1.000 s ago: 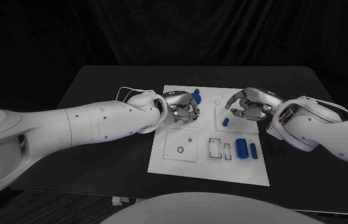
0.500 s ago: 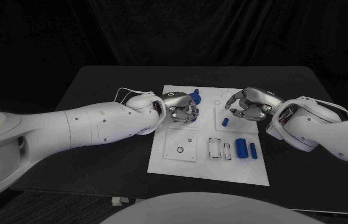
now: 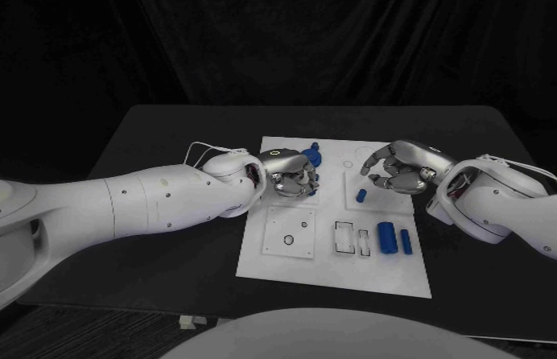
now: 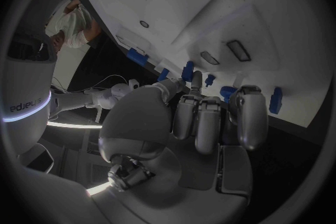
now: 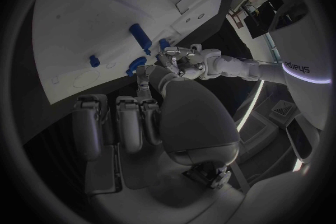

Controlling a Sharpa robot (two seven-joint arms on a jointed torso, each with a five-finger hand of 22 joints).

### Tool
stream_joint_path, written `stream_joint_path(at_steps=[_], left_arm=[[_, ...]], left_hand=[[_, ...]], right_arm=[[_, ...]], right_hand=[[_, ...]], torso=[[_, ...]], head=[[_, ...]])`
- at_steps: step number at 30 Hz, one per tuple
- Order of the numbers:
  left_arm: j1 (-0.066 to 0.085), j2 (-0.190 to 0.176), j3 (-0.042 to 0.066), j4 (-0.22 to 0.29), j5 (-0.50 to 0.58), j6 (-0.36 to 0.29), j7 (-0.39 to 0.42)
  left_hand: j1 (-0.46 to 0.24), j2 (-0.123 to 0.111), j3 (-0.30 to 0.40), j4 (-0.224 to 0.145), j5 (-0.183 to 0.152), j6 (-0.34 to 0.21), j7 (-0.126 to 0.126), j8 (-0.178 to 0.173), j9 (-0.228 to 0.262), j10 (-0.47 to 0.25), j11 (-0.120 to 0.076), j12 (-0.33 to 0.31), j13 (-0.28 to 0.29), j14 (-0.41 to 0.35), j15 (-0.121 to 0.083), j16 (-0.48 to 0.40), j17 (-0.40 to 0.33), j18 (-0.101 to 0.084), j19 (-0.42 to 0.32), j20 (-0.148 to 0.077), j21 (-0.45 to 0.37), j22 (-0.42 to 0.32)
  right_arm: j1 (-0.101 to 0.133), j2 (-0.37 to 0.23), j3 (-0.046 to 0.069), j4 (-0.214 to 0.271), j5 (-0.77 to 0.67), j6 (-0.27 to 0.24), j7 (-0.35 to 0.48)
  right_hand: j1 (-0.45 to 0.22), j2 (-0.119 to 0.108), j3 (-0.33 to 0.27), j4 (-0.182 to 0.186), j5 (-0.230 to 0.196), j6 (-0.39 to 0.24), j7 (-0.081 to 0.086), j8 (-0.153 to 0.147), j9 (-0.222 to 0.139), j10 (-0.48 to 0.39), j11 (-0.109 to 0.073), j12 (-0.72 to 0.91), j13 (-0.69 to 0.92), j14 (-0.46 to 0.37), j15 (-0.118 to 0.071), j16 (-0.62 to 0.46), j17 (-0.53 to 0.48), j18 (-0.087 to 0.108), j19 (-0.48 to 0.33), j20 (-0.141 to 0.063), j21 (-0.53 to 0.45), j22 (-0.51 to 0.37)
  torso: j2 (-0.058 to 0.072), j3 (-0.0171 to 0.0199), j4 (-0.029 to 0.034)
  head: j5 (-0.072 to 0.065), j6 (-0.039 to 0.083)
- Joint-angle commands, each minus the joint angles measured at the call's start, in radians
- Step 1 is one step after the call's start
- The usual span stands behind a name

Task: Assemble the parts on the task board

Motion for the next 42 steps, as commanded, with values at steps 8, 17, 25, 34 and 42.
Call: stream_joint_path(at_steps=[8, 17, 25, 34, 42], left_arm=[[-0.005, -0.004, 0.000, 0.005, -0.002, -0.030, 0.037], [-0.007, -0.009, 0.000, 0.006, -0.002, -0.041, 0.055], [-0.008, -0.010, 0.000, 0.003, -0.002, -0.045, 0.064], [-0.009, -0.012, 0.000, 0.001, -0.002, -0.035, 0.062], [-0.010, -0.010, 0.000, -0.001, -0.002, -0.019, 0.049]], left_hand=[[0.007, -0.008, -0.019, 0.034, -0.021, 0.001, -0.008, -0.019, -0.003, -0.001, 0.005, -0.001, 0.151, 0.093, 0.010, -0.003, 0.252, 0.006, -0.002, 0.006, -0.006, 0.190], [0.009, -0.015, -0.041, 0.066, -0.044, 0.006, -0.008, -0.034, -0.006, -0.002, 0.006, -0.001, 0.151, 0.093, 0.011, -0.004, 0.252, 0.006, -0.002, 0.008, -0.007, 0.192], [0.009, -0.022, -0.062, 0.098, -0.062, 0.012, -0.008, -0.048, -0.009, -0.001, 0.006, 0.001, 0.152, 0.093, 0.011, -0.003, 0.252, 0.006, -0.001, 0.009, -0.008, 0.193], [0.008, -0.024, -0.077, 0.125, -0.073, 0.020, -0.009, -0.057, -0.011, -0.002, 0.006, 0.001, 0.151, 0.092, 0.011, -0.004, 0.251, 0.006, -0.001, 0.009, -0.011, 0.193], [0.008, -0.027, -0.088, 0.143, -0.081, 0.028, -0.010, -0.061, -0.011, -0.003, 0.005, 0.000, 0.150, 0.092, 0.011, -0.005, 0.250, 0.007, -0.002, 0.009, -0.013, 0.193]], right_arm=[[-0.002, -0.002, 0.000, 0.002, -0.002, -0.014, 0.003], [-0.003, -0.002, 0.000, 0.002, -0.002, -0.014, 0.003], [-0.003, -0.001, 0.000, 0.001, -0.002, -0.014, 0.003], [-0.003, -0.002, 0.000, 0.001, -0.002, -0.014, 0.003], [-0.003, -0.002, 0.000, 0.001, -0.002, -0.013, 0.003]], right_hand=[[0.011, -0.002, 0.006, 0.001, 0.005, -0.001, 0.001, -0.006, -0.001, 0.104, 0.006, 0.003, 0.263, 0.106, 0.005, 0.003, 0.263, -0.009, 0.088, 0.005, -0.006, 0.253], [0.011, -0.002, 0.006, 0.001, 0.005, -0.001, 0.001, -0.006, -0.001, 0.104, 0.006, 0.003, 0.263, 0.106, 0.005, 0.003, 0.263, -0.009, 0.088, 0.005, -0.006, 0.253], [0.011, -0.002, 0.006, 0.001, 0.005, -0.001, 0.001, -0.006, -0.001, 0.104, 0.006, 0.003, 0.263, 0.106, 0.005, 0.003, 0.263, -0.009, 0.088, 0.005, -0.006, 0.253], [0.011, -0.003, 0.006, 0.001, 0.006, 0.000, 0.002, -0.007, -0.002, 0.104, 0.006, 0.003, 0.263, 0.106, 0.006, 0.003, 0.263, -0.009, 0.089, 0.005, -0.005, 0.253], [0.010, -0.003, 0.007, 0.001, 0.006, 0.000, 0.002, -0.007, -0.003, 0.104, 0.006, 0.003, 0.263, 0.106, 0.006, 0.003, 0.263, -0.009, 0.090, 0.006, -0.004, 0.254]], torso=[[0.000, 0.0001, 0.0009], [-0.001, -0.0001, 0.0003], [-0.001, -0.0002, 0.0005], [0.000, -0.0003, 0.0012], [0.000, -0.0003, 0.0006]], head=[[-0.001, 0.000], [-0.001, 0.000], [-0.001, 0.000], [-0.002, 0.000], [-0.002, 0.000]])
